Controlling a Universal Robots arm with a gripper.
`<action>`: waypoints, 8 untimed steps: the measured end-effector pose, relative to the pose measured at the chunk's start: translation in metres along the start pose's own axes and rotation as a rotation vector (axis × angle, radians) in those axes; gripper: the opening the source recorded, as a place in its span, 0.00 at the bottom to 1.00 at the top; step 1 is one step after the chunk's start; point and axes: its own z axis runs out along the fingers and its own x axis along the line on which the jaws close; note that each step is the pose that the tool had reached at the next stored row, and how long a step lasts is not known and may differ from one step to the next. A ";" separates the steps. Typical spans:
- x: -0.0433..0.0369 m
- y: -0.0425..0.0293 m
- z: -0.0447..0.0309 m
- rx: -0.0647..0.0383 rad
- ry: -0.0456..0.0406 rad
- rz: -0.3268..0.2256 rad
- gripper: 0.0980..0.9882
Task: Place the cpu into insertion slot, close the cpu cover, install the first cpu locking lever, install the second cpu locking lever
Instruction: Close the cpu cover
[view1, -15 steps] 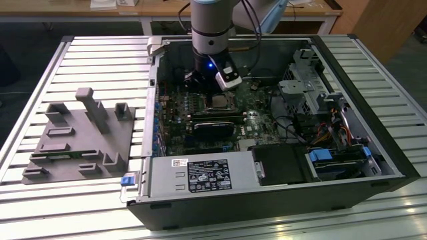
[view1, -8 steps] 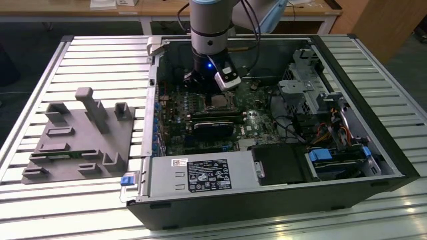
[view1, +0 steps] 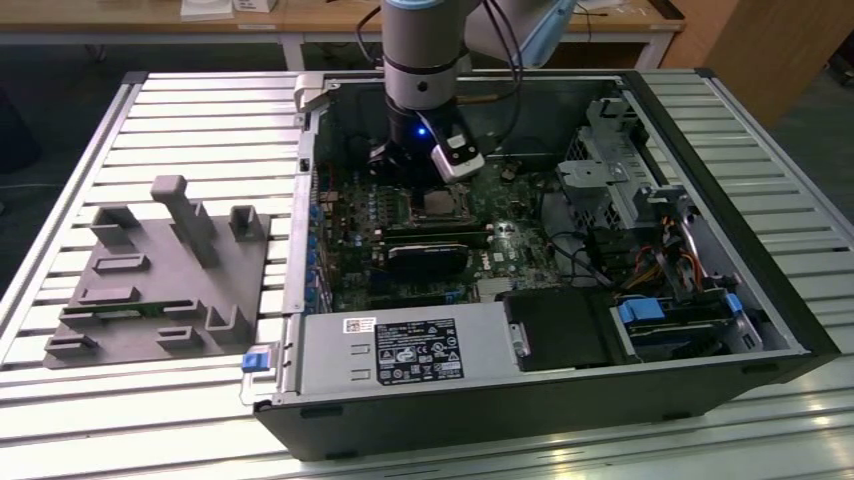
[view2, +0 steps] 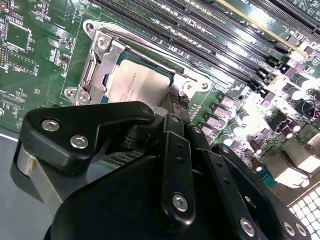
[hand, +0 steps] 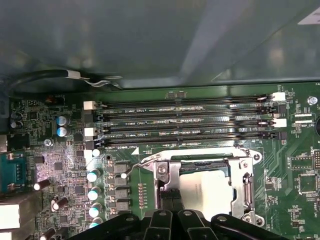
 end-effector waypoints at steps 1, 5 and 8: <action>-0.0005 0.0000 0.0000 0.000 0.0000 0.000 0.01; -0.0015 0.0001 0.0000 0.000 0.0000 -0.001 0.01; -0.0016 0.0002 -0.0009 0.000 0.0000 -0.001 0.01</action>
